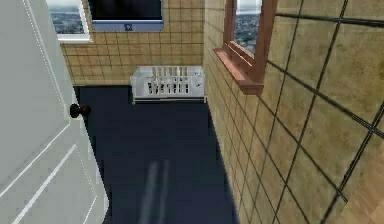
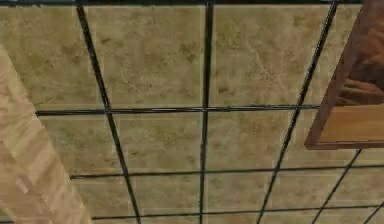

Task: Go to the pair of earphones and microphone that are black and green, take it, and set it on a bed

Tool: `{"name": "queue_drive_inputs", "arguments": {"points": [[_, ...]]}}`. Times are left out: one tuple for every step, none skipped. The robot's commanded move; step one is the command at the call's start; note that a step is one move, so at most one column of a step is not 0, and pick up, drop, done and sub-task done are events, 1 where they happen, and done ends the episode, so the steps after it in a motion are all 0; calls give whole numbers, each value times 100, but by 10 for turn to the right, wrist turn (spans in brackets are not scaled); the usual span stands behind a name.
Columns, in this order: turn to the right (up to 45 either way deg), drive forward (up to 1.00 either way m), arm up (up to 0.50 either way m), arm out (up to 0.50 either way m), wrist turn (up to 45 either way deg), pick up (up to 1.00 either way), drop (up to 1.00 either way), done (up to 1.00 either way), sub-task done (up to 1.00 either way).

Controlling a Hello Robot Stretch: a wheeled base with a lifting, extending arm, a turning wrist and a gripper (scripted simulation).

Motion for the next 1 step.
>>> {"name": "queue_drive_inputs", "arguments": {"points": [[0,100,0,0,0,0,0,0,0]]}}
